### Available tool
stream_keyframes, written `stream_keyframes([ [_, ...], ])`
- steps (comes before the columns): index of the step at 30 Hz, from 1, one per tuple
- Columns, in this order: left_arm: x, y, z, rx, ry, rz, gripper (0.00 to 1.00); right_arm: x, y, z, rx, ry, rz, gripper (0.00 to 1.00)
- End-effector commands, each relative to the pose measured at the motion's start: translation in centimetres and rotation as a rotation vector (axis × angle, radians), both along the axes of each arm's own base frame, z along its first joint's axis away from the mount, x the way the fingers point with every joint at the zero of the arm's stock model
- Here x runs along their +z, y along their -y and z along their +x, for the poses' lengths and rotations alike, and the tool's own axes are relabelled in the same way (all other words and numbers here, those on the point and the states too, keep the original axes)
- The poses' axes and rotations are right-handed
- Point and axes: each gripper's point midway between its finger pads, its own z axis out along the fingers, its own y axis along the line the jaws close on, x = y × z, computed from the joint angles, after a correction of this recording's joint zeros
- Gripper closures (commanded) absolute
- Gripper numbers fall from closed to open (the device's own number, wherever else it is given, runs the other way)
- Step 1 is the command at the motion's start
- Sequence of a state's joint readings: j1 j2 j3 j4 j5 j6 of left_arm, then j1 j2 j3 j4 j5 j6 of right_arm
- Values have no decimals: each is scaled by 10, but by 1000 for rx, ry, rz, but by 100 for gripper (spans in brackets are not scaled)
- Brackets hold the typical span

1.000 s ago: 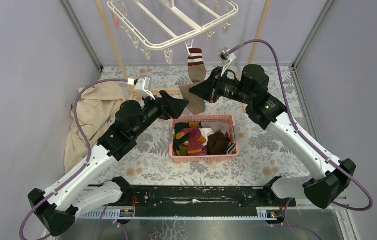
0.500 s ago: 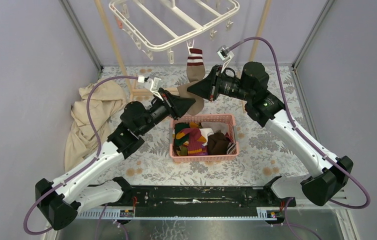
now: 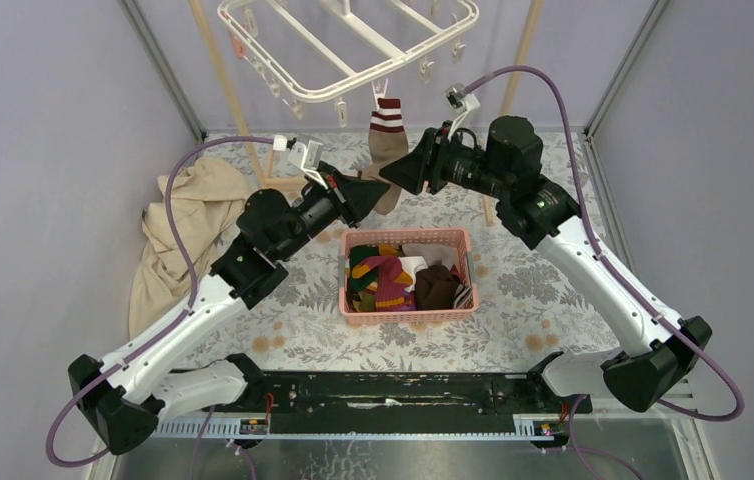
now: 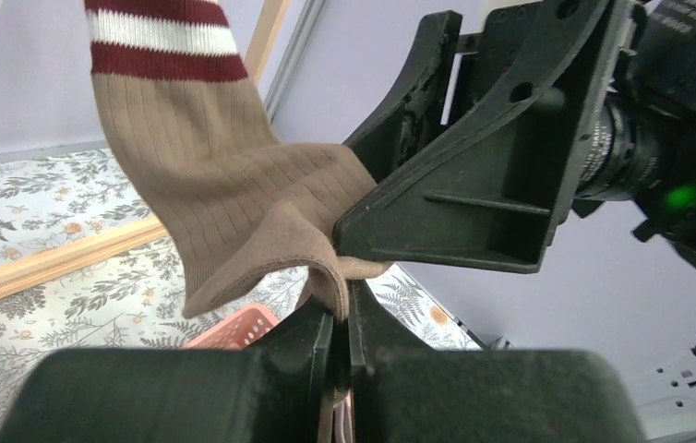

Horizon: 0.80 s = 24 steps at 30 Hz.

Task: Remove the socks clipped to the hanger
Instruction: Remove the sock from the hanger.

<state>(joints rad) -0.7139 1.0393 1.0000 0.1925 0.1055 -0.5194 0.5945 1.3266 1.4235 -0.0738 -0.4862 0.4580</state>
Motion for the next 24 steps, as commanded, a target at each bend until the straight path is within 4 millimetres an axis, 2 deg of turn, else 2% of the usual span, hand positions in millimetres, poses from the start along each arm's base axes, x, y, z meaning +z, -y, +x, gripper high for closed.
stream_keyframes([
  [1, 18, -1, 9, 45, 55, 19, 91, 21, 29, 11, -159, 70, -76, 41],
  [3, 19, -3, 12, 61, 60, 30, 91, 25, 40, 15, -219, 87, -114, 30],
  [4, 19, -3, 14, 71, 61, 35, 91, 29, 45, 17, -242, 99, -130, 21],
  [7, 20, -4, 20, 93, 67, 53, 91, 39, 55, 23, -298, 141, -164, 11],
  [8, 20, -3, 21, 96, 69, 60, 91, 43, 57, 26, -311, 153, -169, 4],
  [10, 19, -1, 26, 101, 69, 76, 91, 51, 58, 31, -333, 174, -170, 1],
  [19, 15, -4, 41, 137, 69, 135, 91, 83, 50, 61, -401, 261, -104, 1],
  [24, 18, -6, 45, 148, 81, 150, 91, 91, 41, 77, -444, 277, -75, 34],
])
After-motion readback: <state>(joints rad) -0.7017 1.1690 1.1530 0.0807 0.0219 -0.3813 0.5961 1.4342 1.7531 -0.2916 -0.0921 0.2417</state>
